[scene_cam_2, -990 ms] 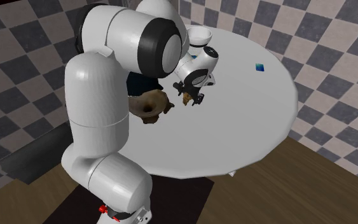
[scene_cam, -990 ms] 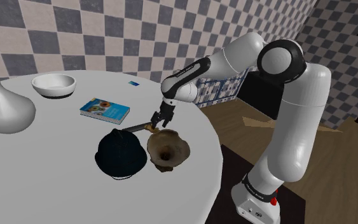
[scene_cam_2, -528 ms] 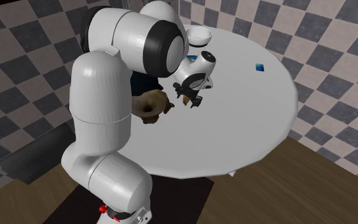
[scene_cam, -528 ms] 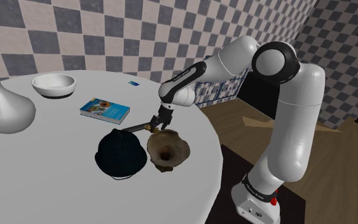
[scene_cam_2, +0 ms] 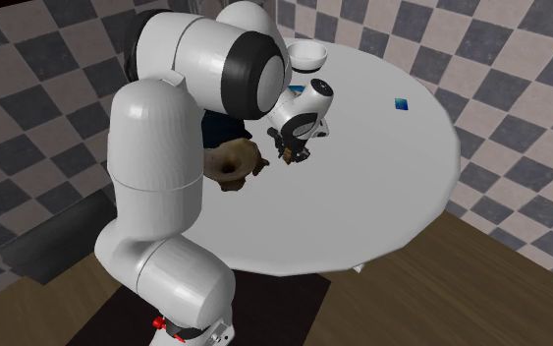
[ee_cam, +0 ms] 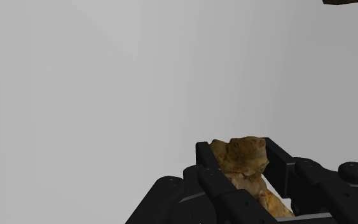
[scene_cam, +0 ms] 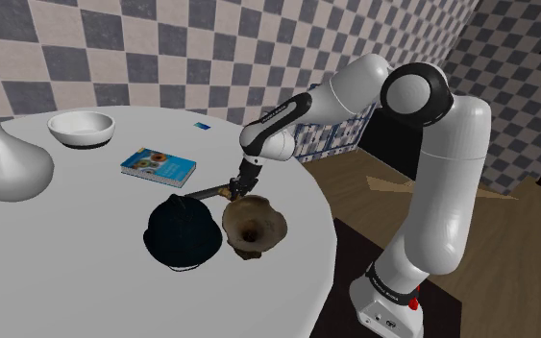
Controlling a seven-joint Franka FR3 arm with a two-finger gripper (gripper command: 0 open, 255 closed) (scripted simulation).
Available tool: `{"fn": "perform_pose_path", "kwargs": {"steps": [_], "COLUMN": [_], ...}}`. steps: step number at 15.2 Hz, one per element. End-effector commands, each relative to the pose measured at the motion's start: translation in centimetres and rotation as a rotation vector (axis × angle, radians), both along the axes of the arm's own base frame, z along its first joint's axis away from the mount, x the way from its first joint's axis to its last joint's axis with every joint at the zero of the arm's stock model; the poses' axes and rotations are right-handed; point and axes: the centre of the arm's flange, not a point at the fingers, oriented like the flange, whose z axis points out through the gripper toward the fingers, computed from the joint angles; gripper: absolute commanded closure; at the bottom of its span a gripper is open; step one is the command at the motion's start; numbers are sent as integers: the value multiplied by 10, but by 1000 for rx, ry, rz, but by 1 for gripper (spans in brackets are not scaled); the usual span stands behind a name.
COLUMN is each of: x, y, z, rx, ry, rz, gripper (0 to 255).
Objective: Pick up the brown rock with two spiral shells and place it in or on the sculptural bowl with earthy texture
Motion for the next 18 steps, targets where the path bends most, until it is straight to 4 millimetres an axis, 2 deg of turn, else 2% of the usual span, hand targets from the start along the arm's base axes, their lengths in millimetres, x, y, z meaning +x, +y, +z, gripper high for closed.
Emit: {"fn": "perform_pose_path", "kwargs": {"steps": [1,6,18], "x": [0,0,0], "y": [0,0,0], "z": [0,0,63], "rx": [0,0,0], "ry": [0,0,0], "rz": [0,0,0], "gripper": [255,255,255]}}
